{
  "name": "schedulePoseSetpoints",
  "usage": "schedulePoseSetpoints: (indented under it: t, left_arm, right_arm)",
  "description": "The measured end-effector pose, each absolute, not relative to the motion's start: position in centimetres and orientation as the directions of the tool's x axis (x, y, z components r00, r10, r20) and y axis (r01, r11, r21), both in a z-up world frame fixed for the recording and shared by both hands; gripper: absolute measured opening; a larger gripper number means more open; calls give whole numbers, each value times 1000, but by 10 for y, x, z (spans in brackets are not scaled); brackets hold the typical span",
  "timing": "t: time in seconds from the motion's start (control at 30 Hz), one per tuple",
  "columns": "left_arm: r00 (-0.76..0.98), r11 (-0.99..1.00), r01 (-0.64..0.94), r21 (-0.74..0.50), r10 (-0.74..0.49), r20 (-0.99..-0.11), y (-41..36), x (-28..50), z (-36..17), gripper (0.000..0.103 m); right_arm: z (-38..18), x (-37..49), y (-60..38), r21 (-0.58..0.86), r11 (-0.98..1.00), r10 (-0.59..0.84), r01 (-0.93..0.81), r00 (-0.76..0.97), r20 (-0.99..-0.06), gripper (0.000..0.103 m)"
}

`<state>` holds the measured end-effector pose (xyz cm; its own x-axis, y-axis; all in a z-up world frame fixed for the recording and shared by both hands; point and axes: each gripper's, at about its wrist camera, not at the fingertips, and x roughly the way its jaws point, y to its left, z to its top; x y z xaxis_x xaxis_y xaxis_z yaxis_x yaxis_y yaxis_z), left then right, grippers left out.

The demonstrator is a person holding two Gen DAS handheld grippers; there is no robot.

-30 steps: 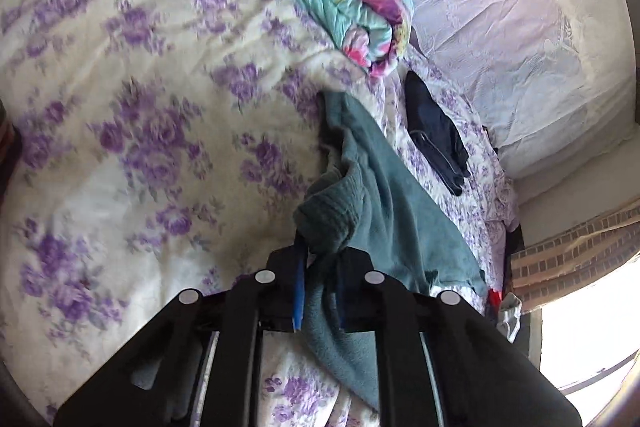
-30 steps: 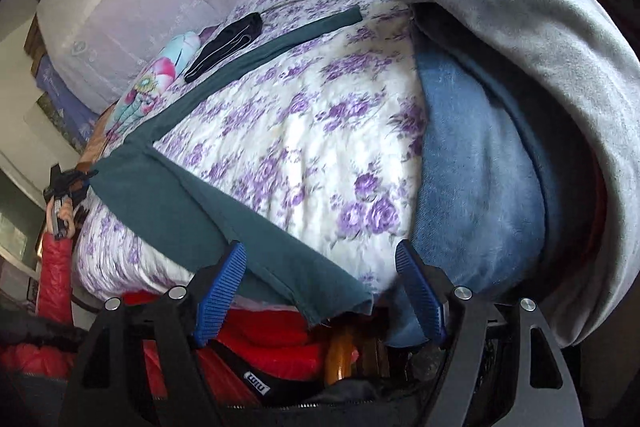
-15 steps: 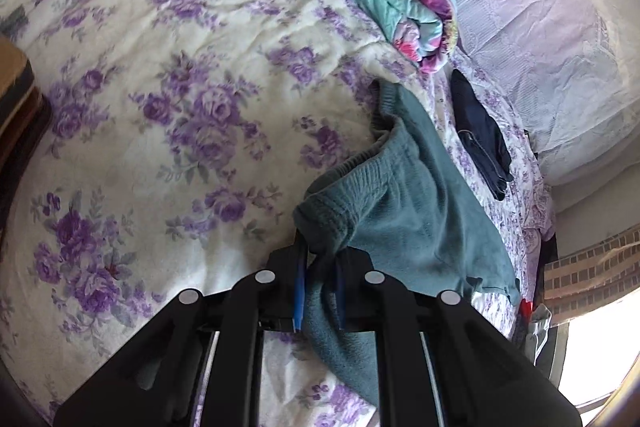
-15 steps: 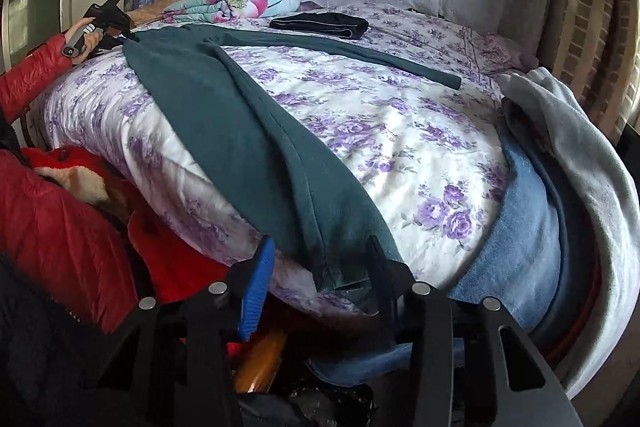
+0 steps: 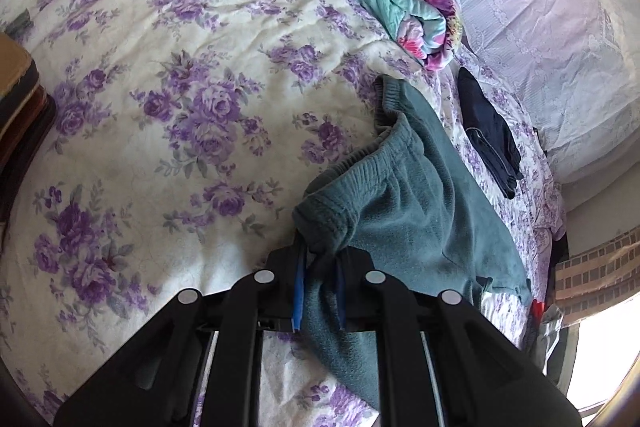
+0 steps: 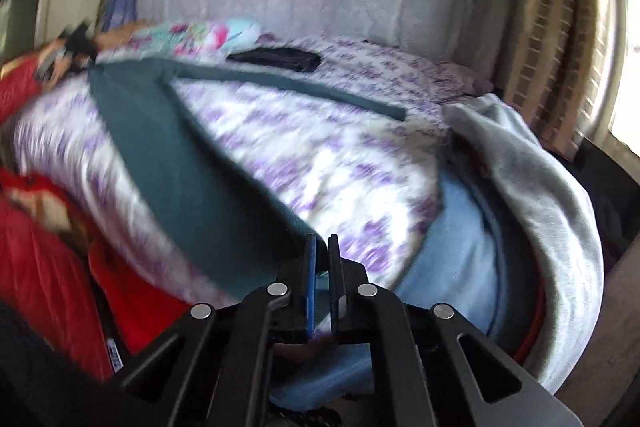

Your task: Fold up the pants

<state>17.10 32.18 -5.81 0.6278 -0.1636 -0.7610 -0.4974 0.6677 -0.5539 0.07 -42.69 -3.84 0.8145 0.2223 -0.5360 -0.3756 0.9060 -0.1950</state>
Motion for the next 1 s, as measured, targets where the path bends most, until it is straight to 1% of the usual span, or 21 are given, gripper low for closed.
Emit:
schedulePoseSetpoints:
  t: [0.1,0.17,0.23,0.33,0.37,0.4,0.47,0.5,0.53,0.57,0.6,0.67,0.7,0.77,0.8,0.83,0.9,1.0]
  left_arm:
    - [638,704,-478,-525,-132,-759,315,169,-48,11]
    - [668,710,-452,-540,-131,-732,312,164,-39,11]
    - [689,712,-431,-554,-137,-712,310,159,-31,11]
    - [702,717,-419,-557,-133,-699,307,151,-25,11]
    - [708,713,-417,-564,-135,-694,306,148,-25,11]
    - [713,707,-412,-575,-143,-686,306,144,-25,11]
    - [714,698,-406,-589,-160,-681,309,138,-30,11]
    - [710,698,-409,-588,-161,-685,310,136,-33,11]
    - [704,693,-415,-589,-166,-691,313,135,-38,11]
    - [700,687,-418,-595,-174,-692,314,136,-42,11]
    - [697,679,-421,-602,-183,-693,316,138,-46,11]
    - [690,664,-433,-610,-191,-698,319,143,-57,11]
    - [685,661,-439,-608,-192,-703,319,146,-60,11]
    - [672,665,-443,-601,-197,-714,316,152,-68,11]
    - [666,666,-446,-597,-199,-719,315,155,-72,11]
    - [662,665,-450,-596,-199,-723,314,157,-75,11]
    - [675,646,-459,-610,-194,-712,316,155,-76,11]
    - [736,602,-444,-663,-176,-653,324,140,-65,9]
  right_arm:
    - [-20,28,-431,-191,926,189,-327,837,-514,4]
    - [-10,58,-433,-194,934,162,-300,840,-518,3]
    - [-5,95,-434,-220,940,107,-261,838,-536,0]
    - [-3,135,-439,-230,946,57,-227,816,-575,0]
    - [-7,155,-444,-194,951,66,-239,774,-630,0]
    - [-8,163,-447,-143,955,103,-261,741,-663,0]
    - [-7,158,-452,14,949,243,-314,704,-667,5]
    - [-10,155,-454,96,941,300,-325,665,-684,16]
    - [-14,151,-456,185,925,361,-332,617,-700,53]
    - [-20,143,-456,227,921,379,-316,595,-709,69]
    - [-26,138,-455,210,930,356,-301,597,-719,75]
    - [-41,132,-451,179,946,309,-272,580,-753,75]
    - [-49,132,-453,202,947,311,-248,567,-763,74]
    - [-57,134,-456,255,940,341,-228,570,-747,54]
    - [-59,136,-453,259,938,346,-231,572,-744,30]
    - [-60,137,-447,249,937,347,-244,574,-741,15]
    - [-53,142,-435,224,935,348,-274,589,-729,9]
    - [-19,168,-435,147,950,296,-275,649,-701,9]
